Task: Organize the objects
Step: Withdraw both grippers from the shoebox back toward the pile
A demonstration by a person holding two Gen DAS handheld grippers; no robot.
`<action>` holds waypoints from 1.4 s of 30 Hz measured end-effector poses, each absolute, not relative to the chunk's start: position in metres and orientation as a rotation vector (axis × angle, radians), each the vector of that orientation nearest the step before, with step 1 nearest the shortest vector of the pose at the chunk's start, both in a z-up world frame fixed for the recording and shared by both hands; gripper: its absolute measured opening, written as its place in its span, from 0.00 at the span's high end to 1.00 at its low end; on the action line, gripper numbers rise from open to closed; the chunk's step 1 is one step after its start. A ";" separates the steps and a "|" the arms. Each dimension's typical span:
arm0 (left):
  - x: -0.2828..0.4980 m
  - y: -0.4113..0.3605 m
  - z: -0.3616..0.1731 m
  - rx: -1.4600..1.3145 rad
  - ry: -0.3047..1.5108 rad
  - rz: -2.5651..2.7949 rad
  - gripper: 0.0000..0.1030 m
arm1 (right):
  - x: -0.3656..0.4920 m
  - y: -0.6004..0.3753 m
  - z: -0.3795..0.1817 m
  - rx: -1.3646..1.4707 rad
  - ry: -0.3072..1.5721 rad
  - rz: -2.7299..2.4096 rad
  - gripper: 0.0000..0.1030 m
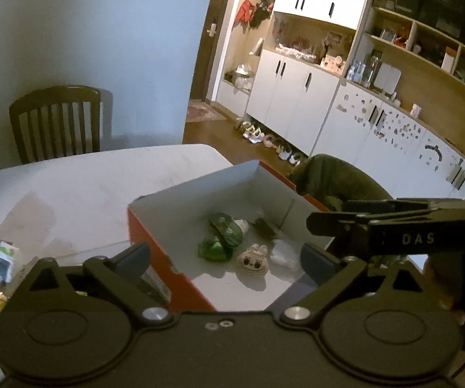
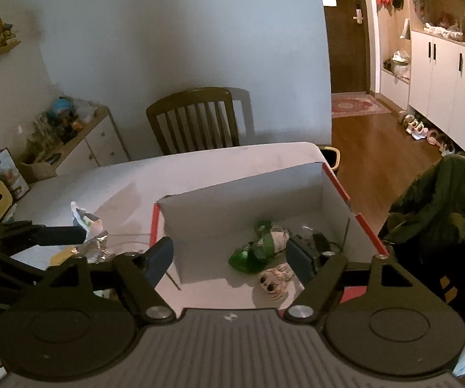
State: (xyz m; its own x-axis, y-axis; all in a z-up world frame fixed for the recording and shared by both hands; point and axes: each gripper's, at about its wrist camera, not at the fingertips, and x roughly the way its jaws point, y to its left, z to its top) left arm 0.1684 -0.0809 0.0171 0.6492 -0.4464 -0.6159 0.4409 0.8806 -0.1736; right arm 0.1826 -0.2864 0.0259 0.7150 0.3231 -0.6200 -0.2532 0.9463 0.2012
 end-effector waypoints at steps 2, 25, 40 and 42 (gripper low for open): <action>0.165 -0.070 0.020 -0.013 0.687 -0.498 0.01 | 0.177 -0.280 0.028 0.104 0.697 0.317 0.25; 0.154 0.065 0.022 -0.017 0.599 -0.355 0.00 | 0.143 -0.173 0.033 0.081 0.672 0.324 0.17; 0.171 0.143 -0.013 -0.041 0.638 -0.307 0.00 | 0.145 -0.092 0.002 0.008 0.760 0.389 0.17; 0.172 0.149 -0.024 -0.033 0.656 -0.313 0.00 | 0.147 -0.080 -0.005 -0.016 0.769 0.398 0.17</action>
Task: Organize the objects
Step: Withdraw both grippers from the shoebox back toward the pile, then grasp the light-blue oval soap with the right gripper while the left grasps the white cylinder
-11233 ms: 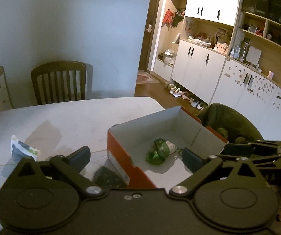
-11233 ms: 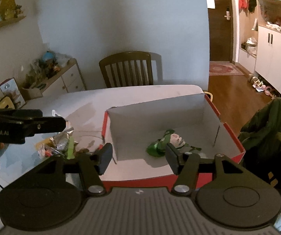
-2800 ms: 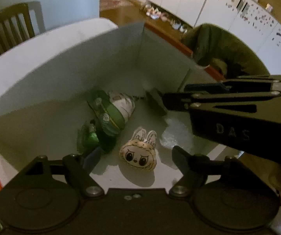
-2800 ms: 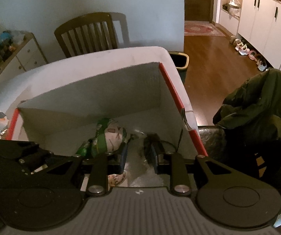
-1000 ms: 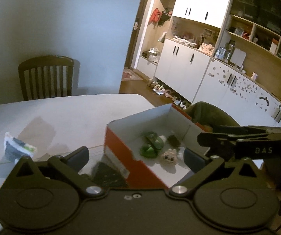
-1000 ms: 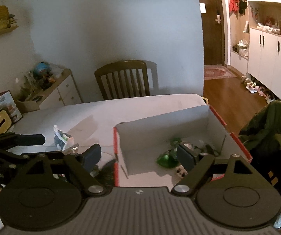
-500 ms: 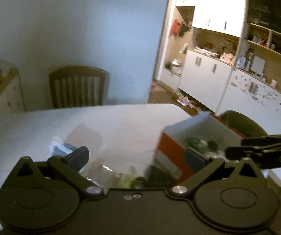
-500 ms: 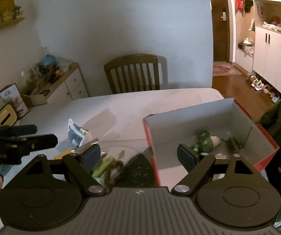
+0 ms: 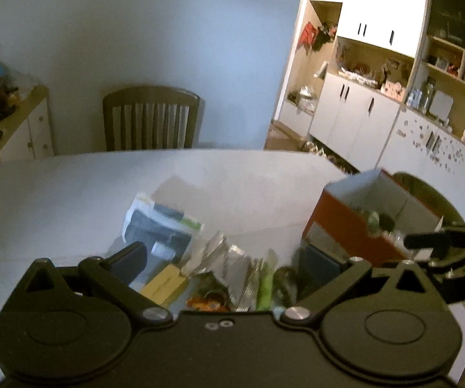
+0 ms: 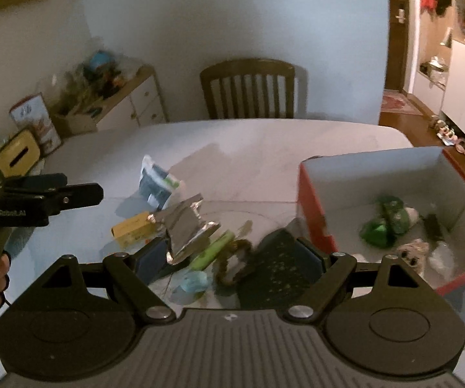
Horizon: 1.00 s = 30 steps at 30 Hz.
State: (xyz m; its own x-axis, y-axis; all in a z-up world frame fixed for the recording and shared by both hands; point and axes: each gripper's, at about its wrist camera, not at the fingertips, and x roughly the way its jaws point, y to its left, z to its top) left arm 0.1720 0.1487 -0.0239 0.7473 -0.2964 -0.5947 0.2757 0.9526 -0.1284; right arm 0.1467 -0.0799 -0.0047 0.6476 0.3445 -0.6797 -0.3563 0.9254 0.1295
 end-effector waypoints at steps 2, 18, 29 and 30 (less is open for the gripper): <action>0.173 0.154 -0.036 -0.035 0.675 -0.307 0.00 | 0.150 -0.071 -0.013 -0.031 0.782 0.406 0.17; 0.170 0.160 -0.113 0.004 0.795 -0.333 0.08 | 0.177 -0.029 -0.080 -0.093 0.891 0.447 0.17; 0.176 0.148 -0.133 0.026 0.840 -0.349 0.31 | 0.192 -0.009 -0.111 -0.085 0.971 0.461 0.36; 0.176 0.147 -0.134 0.035 0.838 -0.359 0.35 | 0.194 -0.008 -0.113 -0.077 0.981 0.463 0.37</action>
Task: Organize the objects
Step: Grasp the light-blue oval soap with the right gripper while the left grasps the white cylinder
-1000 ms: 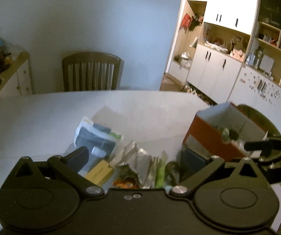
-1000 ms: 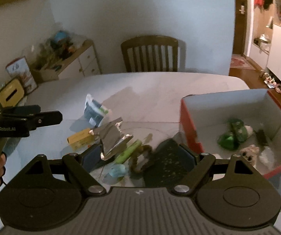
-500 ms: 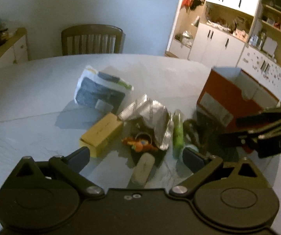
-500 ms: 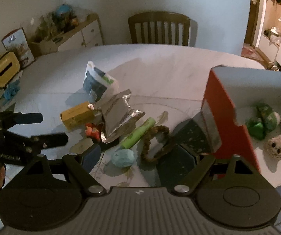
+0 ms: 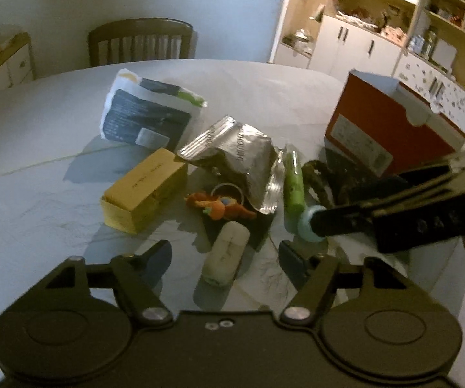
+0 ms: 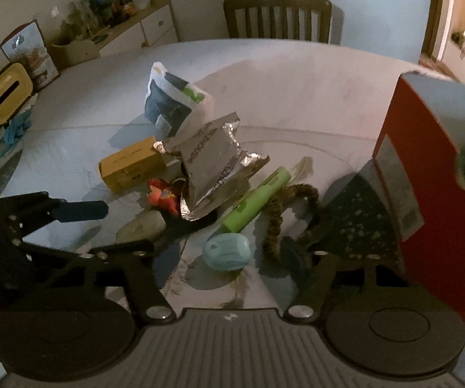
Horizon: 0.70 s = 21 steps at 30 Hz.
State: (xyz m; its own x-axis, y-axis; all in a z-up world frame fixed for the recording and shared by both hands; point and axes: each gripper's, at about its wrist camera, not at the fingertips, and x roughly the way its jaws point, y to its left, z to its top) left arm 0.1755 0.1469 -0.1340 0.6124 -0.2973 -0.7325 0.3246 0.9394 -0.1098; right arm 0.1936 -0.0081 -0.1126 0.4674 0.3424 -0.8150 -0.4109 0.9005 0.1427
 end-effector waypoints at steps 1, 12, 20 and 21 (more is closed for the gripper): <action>0.176 0.145 -0.135 0.044 0.837 -0.371 0.39 | 0.196 -0.007 -0.114 -0.070 0.989 0.463 0.38; 0.181 0.143 -0.141 0.059 0.857 -0.376 0.52 | 0.207 -0.001 -0.131 -0.046 1.054 0.476 0.53; 0.185 0.141 -0.141 0.065 0.861 -0.366 0.68 | 0.210 0.002 -0.135 -0.035 1.075 0.487 0.60; 0.185 0.141 -0.141 0.063 0.862 -0.367 0.68 | 0.210 0.003 -0.136 -0.040 1.078 0.485 0.62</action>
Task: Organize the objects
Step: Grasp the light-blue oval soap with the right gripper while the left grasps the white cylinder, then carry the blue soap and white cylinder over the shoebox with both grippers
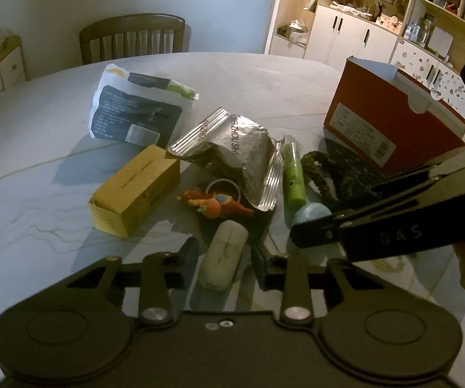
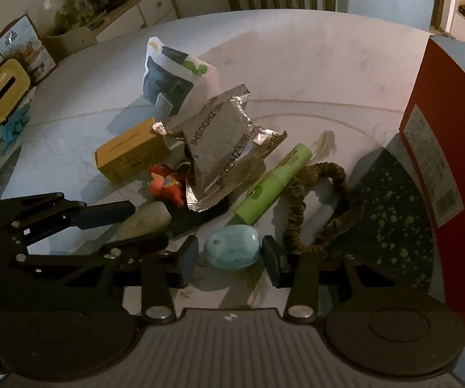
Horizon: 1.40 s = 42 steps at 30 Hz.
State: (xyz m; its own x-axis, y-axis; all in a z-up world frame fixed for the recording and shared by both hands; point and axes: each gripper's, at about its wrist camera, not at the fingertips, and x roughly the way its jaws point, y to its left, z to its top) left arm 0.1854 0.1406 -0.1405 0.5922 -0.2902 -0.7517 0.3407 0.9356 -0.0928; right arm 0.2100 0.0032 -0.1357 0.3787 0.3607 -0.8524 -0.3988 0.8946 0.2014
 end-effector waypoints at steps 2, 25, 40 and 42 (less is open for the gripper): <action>0.186 0.140 -0.140 0.069 0.865 -0.361 0.72 | 0.209 0.004 -0.136 -0.044 1.076 0.483 0.62; 0.166 0.131 -0.093 -0.062 0.833 -0.368 0.80 | 0.181 -0.033 -0.091 0.073 0.998 0.489 0.63; 0.158 0.069 -0.035 -0.063 0.780 -0.435 0.80 | 0.161 -0.101 -0.022 0.109 0.870 0.459 0.63; 0.158 0.057 -0.031 -0.059 0.774 -0.445 0.80 | 0.162 -0.113 -0.017 0.111 0.855 0.450 0.63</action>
State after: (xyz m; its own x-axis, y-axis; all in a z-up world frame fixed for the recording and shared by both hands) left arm 0.1579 0.0572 -0.0310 0.6273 -0.4094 -0.6625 0.3666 0.9057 -0.2126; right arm 0.1621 -0.1133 -0.0167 0.5688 0.4263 -0.7034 -0.3383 0.9007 0.2724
